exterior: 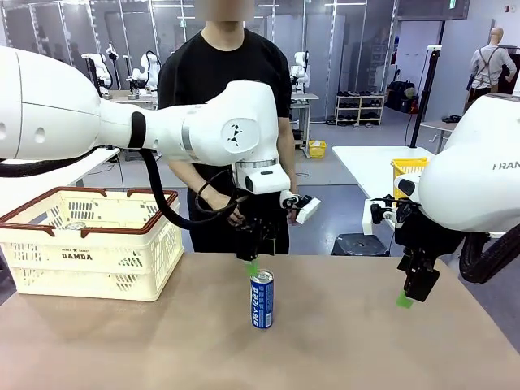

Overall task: Place the drinks into the Shopping basket.
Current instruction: Pick up one drink and place it into the Shopping basket.

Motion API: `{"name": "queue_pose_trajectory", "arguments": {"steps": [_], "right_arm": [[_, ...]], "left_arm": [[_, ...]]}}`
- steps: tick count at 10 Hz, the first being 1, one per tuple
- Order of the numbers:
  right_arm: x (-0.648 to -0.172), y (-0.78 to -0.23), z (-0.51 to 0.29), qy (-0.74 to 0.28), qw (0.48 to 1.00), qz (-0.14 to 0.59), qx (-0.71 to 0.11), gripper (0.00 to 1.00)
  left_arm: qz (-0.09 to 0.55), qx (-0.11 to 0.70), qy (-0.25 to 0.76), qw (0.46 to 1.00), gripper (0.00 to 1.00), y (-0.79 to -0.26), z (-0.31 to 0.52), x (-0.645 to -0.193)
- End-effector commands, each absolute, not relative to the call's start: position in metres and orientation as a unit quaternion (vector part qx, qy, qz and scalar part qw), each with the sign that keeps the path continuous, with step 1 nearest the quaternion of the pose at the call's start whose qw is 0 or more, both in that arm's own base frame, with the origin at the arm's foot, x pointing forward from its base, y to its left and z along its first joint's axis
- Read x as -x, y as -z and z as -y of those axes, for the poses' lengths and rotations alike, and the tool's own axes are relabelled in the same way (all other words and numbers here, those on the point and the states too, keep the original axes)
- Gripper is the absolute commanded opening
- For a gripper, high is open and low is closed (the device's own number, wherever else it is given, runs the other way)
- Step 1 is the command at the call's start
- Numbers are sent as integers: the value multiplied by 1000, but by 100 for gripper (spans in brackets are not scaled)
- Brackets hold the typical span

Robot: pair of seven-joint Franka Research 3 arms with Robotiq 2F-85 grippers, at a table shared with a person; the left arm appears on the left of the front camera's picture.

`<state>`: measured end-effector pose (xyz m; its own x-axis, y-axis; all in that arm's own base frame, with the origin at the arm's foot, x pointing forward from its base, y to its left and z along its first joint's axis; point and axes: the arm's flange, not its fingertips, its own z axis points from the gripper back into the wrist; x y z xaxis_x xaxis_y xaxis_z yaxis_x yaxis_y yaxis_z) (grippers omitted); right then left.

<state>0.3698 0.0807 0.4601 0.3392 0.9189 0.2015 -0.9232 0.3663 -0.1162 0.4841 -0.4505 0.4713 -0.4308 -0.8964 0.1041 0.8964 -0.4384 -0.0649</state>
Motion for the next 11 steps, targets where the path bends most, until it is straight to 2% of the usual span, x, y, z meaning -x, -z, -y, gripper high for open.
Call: {"name": "queue_pose_trajectory", "arguments": {"steps": [1,6,9,11], "right_arm": [[-370,-461,-81,-562,819,114,-6,100],[-370,-461,-81,-562,819,114,-6,100],[-370,-461,-81,-562,819,114,-6,100],[-370,-461,-81,-562,819,114,-6,100]], "left_arm": [[7,32,834,552,100,-465,443,-462],[29,-13,797,603,100,-445,440,-467],[57,-9,778,626,100,-436,430,-474],[47,5,779,625,100,-431,430,-476]]}}
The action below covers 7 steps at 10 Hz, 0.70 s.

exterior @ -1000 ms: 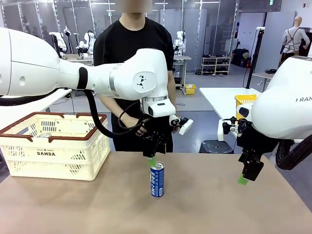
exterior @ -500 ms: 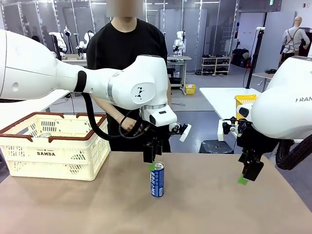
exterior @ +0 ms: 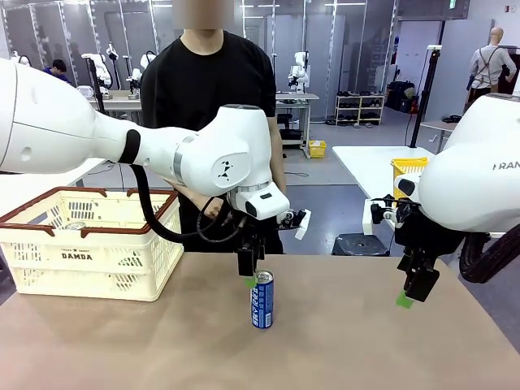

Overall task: Place the drinks into the Shopping basket.
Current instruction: Pick up one drink and place it into the Shopping basket.

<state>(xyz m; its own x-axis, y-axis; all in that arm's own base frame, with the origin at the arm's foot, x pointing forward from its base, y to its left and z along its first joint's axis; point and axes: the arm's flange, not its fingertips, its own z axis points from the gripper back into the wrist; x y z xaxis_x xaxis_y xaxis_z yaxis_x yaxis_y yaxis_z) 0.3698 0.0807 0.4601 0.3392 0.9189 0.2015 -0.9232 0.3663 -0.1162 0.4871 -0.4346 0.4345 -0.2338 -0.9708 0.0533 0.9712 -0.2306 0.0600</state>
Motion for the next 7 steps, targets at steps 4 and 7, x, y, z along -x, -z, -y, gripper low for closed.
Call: {"name": "queue_pose_trajectory", "arguments": {"steps": [4,7], "right_arm": [[-370,-461,-81,-562,819,114,-6,100],[-370,-461,-81,-562,819,114,-6,100]], "left_arm": [[50,28,779,624,100,-420,432,-482],[47,27,776,628,100,-410,433,-490]]}}
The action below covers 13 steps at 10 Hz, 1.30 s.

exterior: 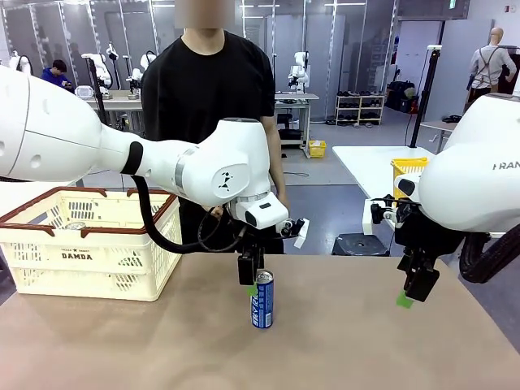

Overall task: Place the drinks into the Shopping basket.
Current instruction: Pick up one drink and place it into the Shopping basket.

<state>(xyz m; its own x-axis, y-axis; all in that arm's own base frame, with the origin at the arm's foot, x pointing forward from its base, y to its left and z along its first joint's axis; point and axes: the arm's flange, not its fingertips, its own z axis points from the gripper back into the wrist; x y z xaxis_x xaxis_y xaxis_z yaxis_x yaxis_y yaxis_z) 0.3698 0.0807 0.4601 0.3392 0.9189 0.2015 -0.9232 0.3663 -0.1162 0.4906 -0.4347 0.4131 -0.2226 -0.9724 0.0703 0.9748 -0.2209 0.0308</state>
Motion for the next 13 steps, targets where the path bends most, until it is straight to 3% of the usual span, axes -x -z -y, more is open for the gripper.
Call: {"name": "queue_pose_trajectory", "arguments": {"steps": [1,13], "right_arm": [[-370,-461,-81,-562,819,114,-6,100],[-370,-461,-81,-562,819,114,-6,100]], "left_arm": [[47,27,775,629,100,-408,434,-492],[36,56,780,622,100,-380,442,-515]]}}
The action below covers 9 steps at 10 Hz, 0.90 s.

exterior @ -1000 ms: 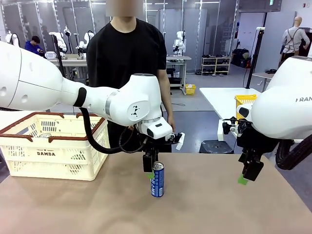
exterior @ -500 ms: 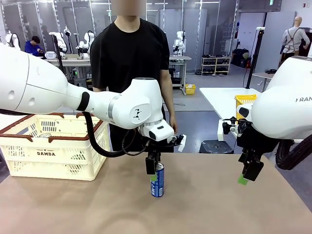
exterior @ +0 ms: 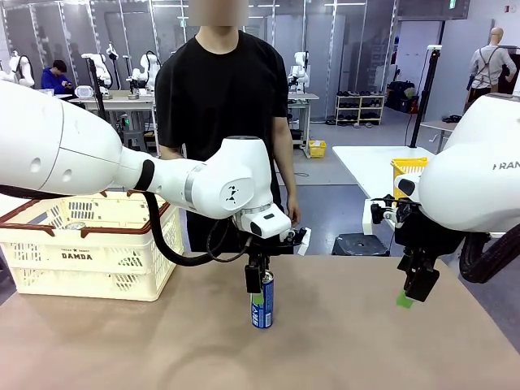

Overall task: Place the drinks into the Shopping basket.
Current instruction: Pick up one drink and place it into the Shopping basket.

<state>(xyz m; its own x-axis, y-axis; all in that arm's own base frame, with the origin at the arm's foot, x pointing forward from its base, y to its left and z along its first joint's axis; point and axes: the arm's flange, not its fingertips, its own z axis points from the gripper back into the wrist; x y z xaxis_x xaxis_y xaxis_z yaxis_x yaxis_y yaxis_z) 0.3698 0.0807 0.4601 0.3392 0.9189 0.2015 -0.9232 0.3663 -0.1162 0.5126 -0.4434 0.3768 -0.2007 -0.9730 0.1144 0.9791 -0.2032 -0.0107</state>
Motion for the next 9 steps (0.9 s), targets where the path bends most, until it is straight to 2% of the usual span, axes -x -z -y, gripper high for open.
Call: {"name": "queue_pose_trajectory", "arguments": {"steps": [1,9], "right_arm": [[-370,-461,-81,-562,819,114,-6,100],[-370,-461,-81,-562,819,114,-6,100]], "left_arm": [[35,42,780,623,89,-380,442,-515],[34,53,784,617,12,-383,440,-511]]}}
